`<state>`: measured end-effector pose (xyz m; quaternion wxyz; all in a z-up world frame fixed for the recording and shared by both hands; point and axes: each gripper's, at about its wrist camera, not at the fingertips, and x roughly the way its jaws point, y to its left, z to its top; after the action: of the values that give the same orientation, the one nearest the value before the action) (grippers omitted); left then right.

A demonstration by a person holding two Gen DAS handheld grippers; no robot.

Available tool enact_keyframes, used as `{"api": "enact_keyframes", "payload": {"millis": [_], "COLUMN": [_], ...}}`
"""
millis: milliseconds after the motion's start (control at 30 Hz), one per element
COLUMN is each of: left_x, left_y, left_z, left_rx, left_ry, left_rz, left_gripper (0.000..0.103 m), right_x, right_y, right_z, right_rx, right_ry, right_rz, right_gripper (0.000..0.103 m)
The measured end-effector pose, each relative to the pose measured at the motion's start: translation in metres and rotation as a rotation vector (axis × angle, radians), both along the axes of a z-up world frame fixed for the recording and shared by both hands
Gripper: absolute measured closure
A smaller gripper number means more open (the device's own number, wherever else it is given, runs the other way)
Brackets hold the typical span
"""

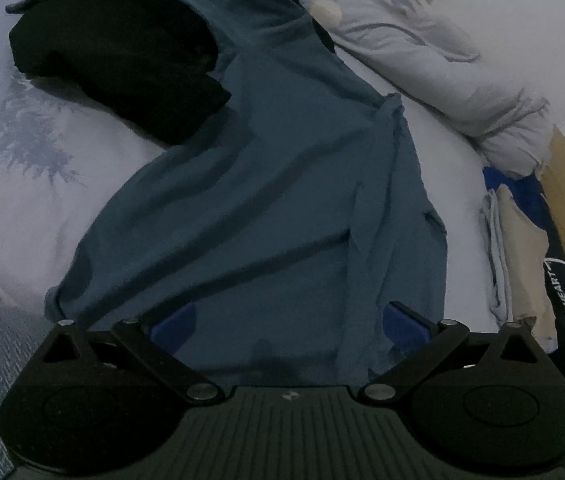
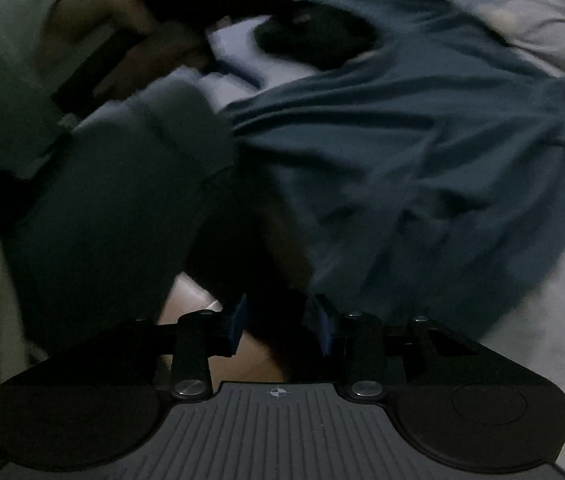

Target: Fold clothes

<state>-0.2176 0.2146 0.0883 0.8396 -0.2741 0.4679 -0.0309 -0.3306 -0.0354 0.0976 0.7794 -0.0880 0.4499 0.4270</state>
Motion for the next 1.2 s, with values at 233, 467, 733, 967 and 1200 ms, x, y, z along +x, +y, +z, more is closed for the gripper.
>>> {"api": "enact_keyframes", "payload": {"millis": [233,467,733,967,1200], "left_x": [-0.010,-0.011,-0.011,-0.013,-0.013], "left_y": [0.000,-0.003,-0.003,-0.004,-0.006], "left_z": [-0.002,-0.001,-0.001,-0.002,-0.002], "left_rx": [-0.005,0.003,-0.003,-0.008,-0.010], "left_ry": [-0.003,-0.006,-0.005,-0.009,-0.007], "left_rz": [-0.006,-0.015,-0.011,-0.017,-0.022], "left_gripper": [0.000,0.000,0.000,0.000,0.000], "right_x": [0.018,0.019,0.015,0.023,0.029], "right_y": [0.002,0.020,0.038,0.027,0.023], "right_z": [-0.029,-0.056,-0.065,-0.071,-0.081], "right_rx": [-0.038,-0.118,-0.161,-0.164,-0.122], "right_ry": [0.007,0.033,0.034,0.110,0.206], "right_rz": [-0.160,-0.161,-0.125,-0.225,-0.271], "right_gripper": [0.055,0.055,0.080,0.092,0.090]}}
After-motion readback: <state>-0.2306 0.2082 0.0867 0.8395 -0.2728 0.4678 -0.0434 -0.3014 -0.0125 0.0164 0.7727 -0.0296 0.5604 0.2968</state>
